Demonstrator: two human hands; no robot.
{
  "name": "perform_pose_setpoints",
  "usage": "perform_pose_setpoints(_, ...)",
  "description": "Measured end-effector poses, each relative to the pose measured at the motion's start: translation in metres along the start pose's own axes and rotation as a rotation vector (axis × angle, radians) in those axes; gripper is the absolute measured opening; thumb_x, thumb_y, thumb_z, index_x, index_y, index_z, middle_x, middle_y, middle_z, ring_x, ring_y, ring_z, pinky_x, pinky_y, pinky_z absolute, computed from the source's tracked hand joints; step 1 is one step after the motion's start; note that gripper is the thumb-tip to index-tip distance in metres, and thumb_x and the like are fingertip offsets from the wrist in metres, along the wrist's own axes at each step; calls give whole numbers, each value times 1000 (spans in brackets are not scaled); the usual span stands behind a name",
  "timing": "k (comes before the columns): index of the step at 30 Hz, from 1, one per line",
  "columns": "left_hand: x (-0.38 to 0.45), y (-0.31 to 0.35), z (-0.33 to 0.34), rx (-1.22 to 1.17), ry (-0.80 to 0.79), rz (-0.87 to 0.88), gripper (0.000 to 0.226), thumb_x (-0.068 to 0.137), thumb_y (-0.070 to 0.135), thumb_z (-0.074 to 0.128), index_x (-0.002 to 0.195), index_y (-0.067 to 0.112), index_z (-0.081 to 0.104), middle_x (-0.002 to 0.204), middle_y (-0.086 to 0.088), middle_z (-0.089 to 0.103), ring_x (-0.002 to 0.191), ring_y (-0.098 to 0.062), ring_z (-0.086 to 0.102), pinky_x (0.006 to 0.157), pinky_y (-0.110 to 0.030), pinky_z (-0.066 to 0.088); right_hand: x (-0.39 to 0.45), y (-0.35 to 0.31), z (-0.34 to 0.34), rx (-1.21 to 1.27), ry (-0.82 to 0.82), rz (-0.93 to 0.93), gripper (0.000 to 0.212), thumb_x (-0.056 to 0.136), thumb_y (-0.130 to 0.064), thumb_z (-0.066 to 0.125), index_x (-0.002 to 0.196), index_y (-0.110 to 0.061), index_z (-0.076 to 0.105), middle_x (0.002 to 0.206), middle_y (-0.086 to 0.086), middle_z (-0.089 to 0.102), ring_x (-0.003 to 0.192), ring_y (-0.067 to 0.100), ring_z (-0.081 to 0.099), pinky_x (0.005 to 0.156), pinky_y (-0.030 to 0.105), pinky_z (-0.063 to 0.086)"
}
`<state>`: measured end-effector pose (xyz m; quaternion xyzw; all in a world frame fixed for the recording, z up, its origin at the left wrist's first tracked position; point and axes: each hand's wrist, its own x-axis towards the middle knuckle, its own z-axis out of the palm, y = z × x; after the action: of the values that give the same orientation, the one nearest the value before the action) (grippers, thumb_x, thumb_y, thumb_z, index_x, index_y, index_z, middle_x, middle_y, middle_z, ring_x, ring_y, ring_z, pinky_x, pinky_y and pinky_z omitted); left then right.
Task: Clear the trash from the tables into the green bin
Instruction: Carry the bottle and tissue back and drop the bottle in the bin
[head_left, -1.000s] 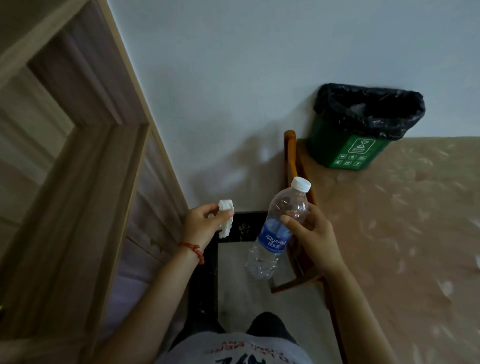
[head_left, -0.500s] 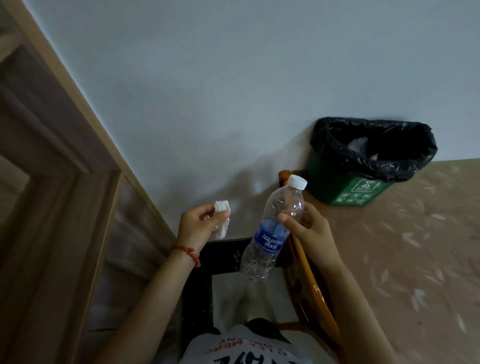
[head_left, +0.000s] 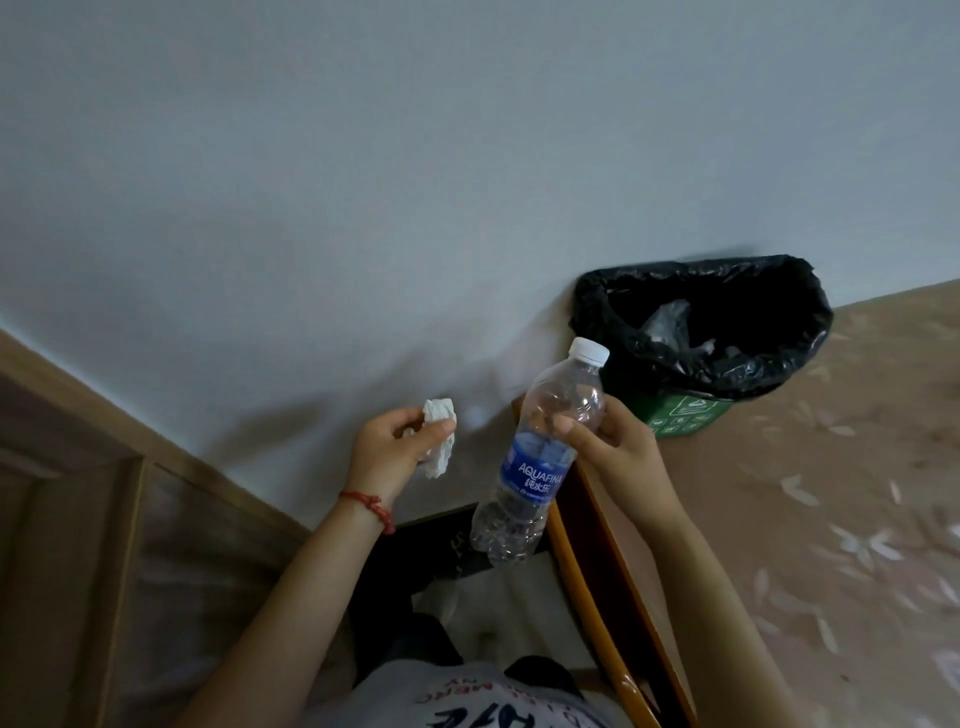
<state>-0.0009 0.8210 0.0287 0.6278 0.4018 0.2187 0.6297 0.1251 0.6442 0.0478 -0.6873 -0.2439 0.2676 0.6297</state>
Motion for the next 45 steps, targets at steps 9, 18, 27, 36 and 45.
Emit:
perform_pose_setpoints(9, 59, 23, 45, 95, -302, 41, 25, 74, 4, 71, 60, 25, 67, 46, 11, 62, 50, -3, 55, 56, -22, 47, 2, -10, -22, 19, 250, 51, 28, 82, -22, 62, 109, -12, 60, 97, 5, 71, 89, 15, 68, 76, 26, 55)
perform_pose_setpoints(18, 85, 45, 88, 167, -613, 140, 24, 74, 9, 72, 61, 29, 65, 48, 17, 63, 56, -6, 59, 57, -19, 50, -15, -16, -23, 68, 537, 63, 34, 75, -35, 61, 103, -16, 61, 90, -1, 72, 85, 15, 69, 72, 24, 55)
perform_pose_setpoints(27, 91, 41, 111, 167, -740, 86, 27, 74, 8, 71, 60, 30, 68, 52, 11, 66, 69, -21, 61, 70, -34, 52, -27, -8, -26, 135, 658, 100, 35, 79, -32, 60, 108, -13, 61, 100, 6, 71, 89, 18, 69, 73, 27, 56)
perform_pose_setpoints(36, 93, 44, 121, 165, -704, 67, 21, 76, 10, 71, 65, 27, 65, 52, 14, 67, 68, -17, 64, 59, -20, 55, -17, -22, -53, 129, 671, 76, 30, 73, -39, 58, 97, -22, 63, 90, -1, 73, 87, 17, 69, 75, 27, 56)
perform_pose_setpoints(45, 95, 44, 121, 182, -670, 62, 12, 76, 9, 70, 74, 20, 66, 76, -5, 66, 76, -26, 64, 80, -42, 54, 25, -59, -89, 184, 732, 38, 39, 72, -50, 64, 91, -16, 64, 91, 12, 69, 82, 25, 67, 80, 37, 55)
